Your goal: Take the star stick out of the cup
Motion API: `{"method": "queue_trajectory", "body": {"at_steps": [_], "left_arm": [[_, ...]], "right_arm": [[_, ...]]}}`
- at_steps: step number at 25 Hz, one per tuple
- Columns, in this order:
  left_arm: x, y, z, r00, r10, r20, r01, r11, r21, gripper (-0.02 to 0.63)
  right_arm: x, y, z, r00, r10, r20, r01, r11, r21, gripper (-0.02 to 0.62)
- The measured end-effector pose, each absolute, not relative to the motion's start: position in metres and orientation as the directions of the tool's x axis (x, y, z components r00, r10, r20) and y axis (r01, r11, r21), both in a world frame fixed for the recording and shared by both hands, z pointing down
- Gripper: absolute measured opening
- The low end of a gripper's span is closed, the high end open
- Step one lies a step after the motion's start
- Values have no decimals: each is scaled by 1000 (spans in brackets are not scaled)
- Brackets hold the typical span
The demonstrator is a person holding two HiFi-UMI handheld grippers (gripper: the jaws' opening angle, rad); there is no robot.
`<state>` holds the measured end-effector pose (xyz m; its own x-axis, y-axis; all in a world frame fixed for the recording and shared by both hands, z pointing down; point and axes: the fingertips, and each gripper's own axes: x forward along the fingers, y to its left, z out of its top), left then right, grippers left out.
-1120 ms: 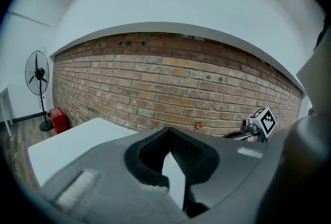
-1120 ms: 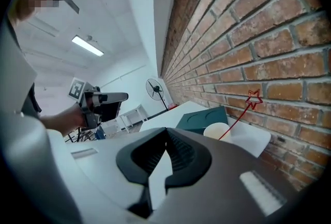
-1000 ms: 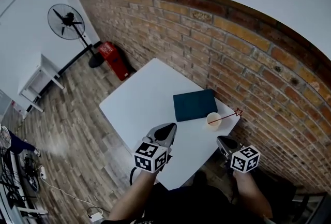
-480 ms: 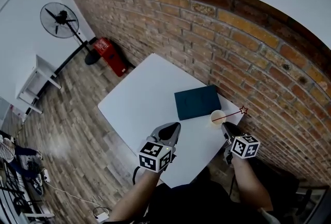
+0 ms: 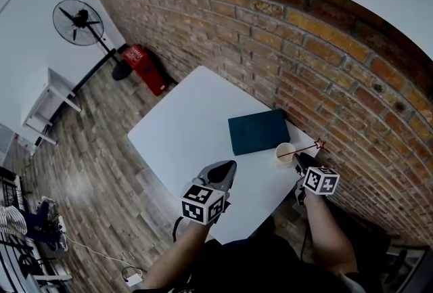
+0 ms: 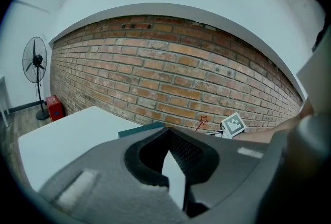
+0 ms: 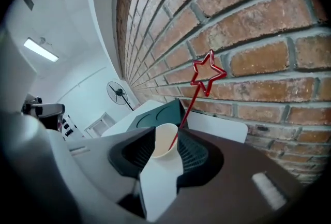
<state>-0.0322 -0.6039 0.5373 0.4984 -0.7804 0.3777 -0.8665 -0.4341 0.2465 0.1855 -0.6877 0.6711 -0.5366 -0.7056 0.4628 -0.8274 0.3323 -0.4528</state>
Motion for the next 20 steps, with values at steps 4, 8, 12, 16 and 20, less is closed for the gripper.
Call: {"method": "queue_trajectory", "body": {"at_steps": [4, 8, 12, 16, 20], "left_arm": [[-32, -604, 538, 492, -780, 387, -870, -427, 245, 8], [-37, -604, 540, 482, -780, 400, -876, -417, 242, 8], [-39, -604, 543, 481, -777, 406, -876, -415, 244, 8], [-44, -607, 542, 479, -778, 406, -878, -412, 244, 8], [-53, -609, 539, 469, -787, 400, -882, -401, 247, 8]], "right_arm": [[190, -697, 683, -524, -700, 485, -837, 320, -443, 130], [190, -705, 691, -514, -702, 493, -839, 294, -457, 118], [190, -711, 697, -491, -708, 507, -854, 276, -441, 61], [187, -719, 702, -499, -700, 510, -852, 290, -436, 58], [187, -724, 698, -491, -710, 505, -856, 287, -430, 31]]}}
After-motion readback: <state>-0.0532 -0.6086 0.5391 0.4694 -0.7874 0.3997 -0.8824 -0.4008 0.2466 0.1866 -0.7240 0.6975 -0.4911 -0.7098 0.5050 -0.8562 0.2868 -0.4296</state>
